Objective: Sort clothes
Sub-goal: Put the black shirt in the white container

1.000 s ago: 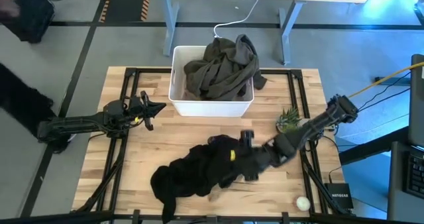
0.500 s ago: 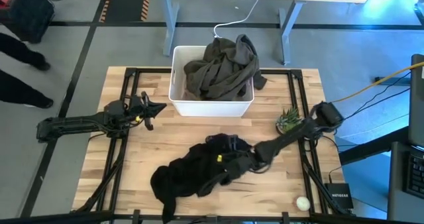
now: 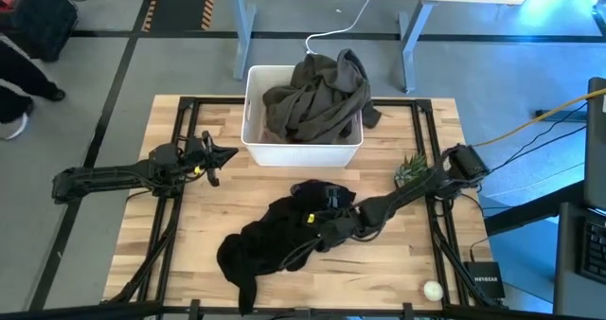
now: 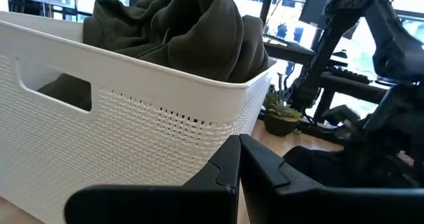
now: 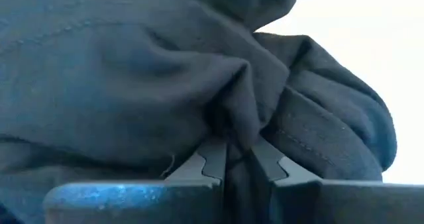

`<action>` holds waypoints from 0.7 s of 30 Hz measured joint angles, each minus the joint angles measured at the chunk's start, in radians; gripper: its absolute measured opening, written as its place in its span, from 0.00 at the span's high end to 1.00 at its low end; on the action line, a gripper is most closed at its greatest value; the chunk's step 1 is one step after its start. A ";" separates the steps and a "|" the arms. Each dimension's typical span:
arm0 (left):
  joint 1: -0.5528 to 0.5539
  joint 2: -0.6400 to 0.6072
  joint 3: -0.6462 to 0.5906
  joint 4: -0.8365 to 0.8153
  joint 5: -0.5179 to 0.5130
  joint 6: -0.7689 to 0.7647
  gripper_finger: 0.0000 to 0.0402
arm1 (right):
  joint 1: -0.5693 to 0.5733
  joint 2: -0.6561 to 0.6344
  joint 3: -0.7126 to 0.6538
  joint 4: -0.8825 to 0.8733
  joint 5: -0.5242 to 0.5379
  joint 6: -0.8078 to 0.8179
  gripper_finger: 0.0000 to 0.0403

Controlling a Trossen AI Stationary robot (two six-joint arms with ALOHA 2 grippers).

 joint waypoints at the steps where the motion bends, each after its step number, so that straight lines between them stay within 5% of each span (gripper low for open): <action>1: 0.000 0.000 0.000 0.000 0.000 0.000 1.00 | 0.008 -0.025 0.004 -0.009 0.016 0.000 0.91; 8: 0.000 0.000 0.000 -0.013 0.000 -0.015 1.00 | 0.068 -0.208 0.073 -0.016 0.221 -0.057 0.81; 15: 0.000 0.000 0.000 -0.017 0.000 -0.018 1.00 | 0.020 -0.328 0.208 0.034 0.268 -0.262 0.94; 21: 0.000 0.000 0.000 -0.016 0.000 -0.024 1.00 | -0.118 -0.342 0.370 0.185 0.226 -0.506 0.92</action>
